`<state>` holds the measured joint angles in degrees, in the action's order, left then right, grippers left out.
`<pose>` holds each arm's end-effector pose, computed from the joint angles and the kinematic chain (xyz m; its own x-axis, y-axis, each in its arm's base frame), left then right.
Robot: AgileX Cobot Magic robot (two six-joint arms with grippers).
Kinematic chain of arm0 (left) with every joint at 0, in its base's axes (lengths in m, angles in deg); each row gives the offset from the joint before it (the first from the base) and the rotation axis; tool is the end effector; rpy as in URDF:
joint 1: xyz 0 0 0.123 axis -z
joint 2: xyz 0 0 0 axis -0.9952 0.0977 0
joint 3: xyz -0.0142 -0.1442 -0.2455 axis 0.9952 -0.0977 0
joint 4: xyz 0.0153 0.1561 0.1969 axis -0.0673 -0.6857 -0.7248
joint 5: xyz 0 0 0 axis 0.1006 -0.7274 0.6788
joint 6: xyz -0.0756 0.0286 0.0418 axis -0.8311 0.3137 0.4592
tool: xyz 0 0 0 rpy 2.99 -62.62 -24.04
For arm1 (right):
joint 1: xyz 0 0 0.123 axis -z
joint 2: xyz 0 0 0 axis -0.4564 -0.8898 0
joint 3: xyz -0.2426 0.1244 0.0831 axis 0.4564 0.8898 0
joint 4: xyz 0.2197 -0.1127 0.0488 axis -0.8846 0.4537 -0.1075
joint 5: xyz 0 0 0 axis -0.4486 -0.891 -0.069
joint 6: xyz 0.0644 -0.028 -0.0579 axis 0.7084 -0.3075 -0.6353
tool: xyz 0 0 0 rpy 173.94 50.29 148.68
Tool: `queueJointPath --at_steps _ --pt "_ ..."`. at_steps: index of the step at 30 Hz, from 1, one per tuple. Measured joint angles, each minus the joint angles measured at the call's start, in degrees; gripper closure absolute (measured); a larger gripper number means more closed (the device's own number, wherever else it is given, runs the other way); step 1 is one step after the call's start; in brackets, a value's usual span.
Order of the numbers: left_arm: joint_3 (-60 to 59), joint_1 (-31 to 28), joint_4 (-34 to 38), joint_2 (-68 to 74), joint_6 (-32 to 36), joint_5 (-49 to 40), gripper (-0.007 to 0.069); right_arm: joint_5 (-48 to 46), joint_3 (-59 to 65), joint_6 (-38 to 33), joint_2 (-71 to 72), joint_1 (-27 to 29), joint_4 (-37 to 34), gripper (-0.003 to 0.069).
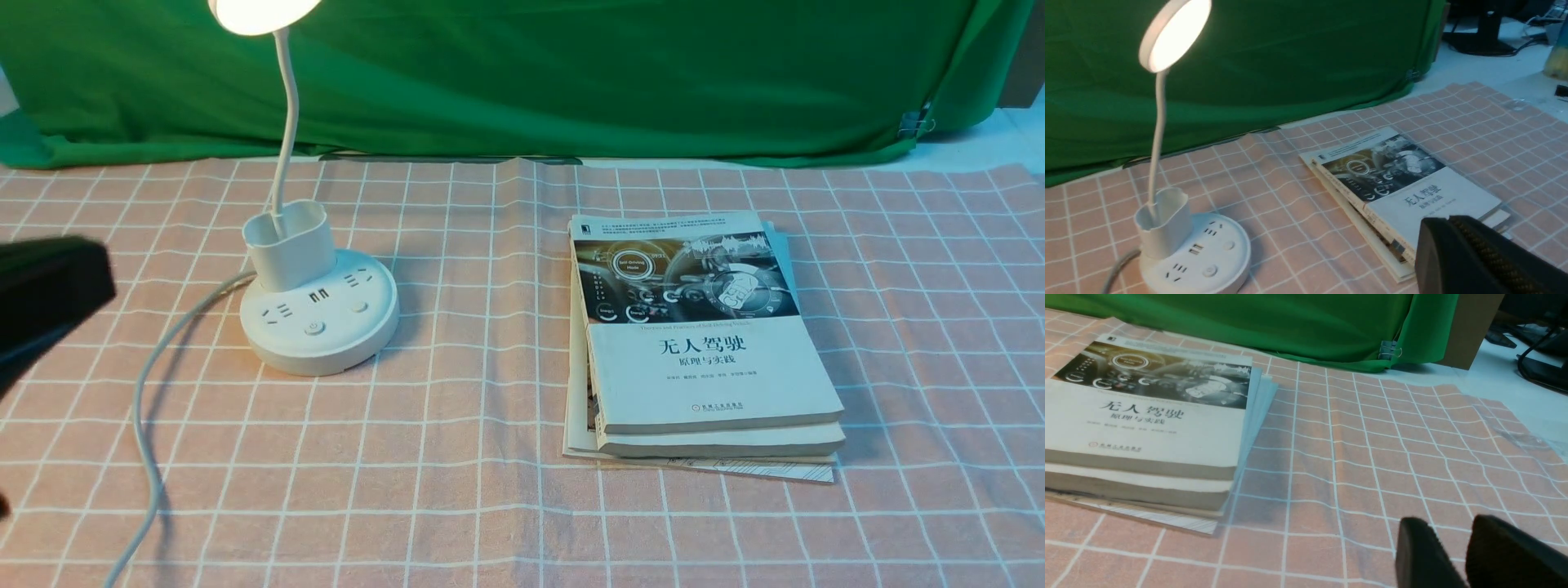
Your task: Turn on the table lamp on the pink coffee tablecloth with your hand.
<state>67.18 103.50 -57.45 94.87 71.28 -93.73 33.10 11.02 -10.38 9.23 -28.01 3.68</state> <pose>0.0740 -0.0459 0.3706 -0.1968 0.0793 -0.9772 0.5171 0.8552 -0.0347 0.0559 0.0008 0.1892 -0.1386 -0.1792 -0.9740 -0.0413 0.9837 -0.1751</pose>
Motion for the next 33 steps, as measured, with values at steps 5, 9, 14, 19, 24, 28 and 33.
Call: queueJointPath --at_steps 5,9,14,19,24,28,33 --pt "-6.0 0.0 -1.5 -1.0 0.0 0.0 0.0603 0.0 0.0 0.0 0.0 0.0 0.0 0.0419" --pt "-10.4 0.0 -3.1 -1.1 0.1 0.0 0.0603 0.0 0.0 0.0 0.0 0.0 0.0 0.0419" --pt "-11.4 0.0 -10.1 -1.2 -0.6 -0.3 0.0603 0.0 0.0 0.0 0.0 0.0 0.0 0.0419" --pt "-15.8 -0.7 -16.4 -5.2 -7.7 7.4 0.0603 0.0 0.0 0.0 0.1 0.0 0.0 0.0419" --pt "-24.6 -6.4 -23.1 -14.1 -14.4 23.1 0.0603 0.0 0.0 0.0 0.1 0.0 0.0 0.0419" --pt "-34.9 -14.0 -23.6 -23.7 -16.4 33.2 0.0603 0.0 0.0 0.0 0.1 0.0 0.0 0.0419" --pt "-41.4 -16.9 -23.6 -27.5 -19.5 32.7 0.0603 0.1 0.0 0.0 0.1 0.0 0.0 0.0419"
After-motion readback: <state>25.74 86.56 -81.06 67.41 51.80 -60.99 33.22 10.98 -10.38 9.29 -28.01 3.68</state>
